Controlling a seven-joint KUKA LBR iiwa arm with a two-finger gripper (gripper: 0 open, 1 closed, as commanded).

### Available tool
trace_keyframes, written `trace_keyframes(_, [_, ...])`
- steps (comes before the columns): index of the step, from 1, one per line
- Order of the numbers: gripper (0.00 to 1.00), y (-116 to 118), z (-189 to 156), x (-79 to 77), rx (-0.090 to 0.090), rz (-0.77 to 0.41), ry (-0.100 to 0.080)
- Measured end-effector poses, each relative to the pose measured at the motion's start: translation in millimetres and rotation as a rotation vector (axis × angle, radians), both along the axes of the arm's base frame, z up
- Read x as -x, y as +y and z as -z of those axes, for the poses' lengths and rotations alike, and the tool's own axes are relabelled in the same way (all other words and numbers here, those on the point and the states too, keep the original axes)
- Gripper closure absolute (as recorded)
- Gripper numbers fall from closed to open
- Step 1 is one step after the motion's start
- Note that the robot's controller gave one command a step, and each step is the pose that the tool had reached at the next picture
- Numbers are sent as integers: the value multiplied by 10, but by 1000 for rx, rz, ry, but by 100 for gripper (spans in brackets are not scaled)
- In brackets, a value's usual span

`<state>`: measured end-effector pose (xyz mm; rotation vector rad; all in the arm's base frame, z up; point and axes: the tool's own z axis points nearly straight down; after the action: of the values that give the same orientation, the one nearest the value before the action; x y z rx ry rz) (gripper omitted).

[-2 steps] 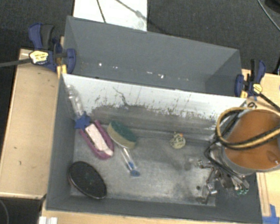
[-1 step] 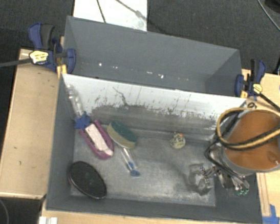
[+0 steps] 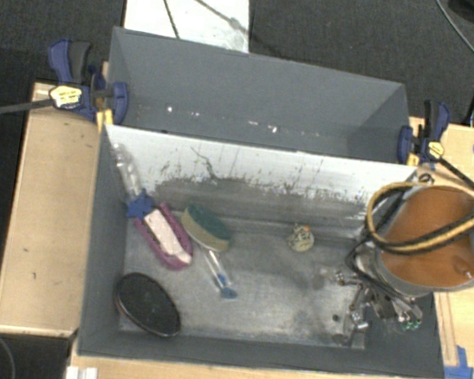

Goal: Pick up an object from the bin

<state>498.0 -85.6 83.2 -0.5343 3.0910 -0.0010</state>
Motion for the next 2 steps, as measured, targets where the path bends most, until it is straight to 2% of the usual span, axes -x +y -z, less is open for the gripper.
trace_keyframes(1, [0,-14,-90,-973,-1,102,-6])
trace_keyframes(2, [0,364,19,-853,-3,112,2])
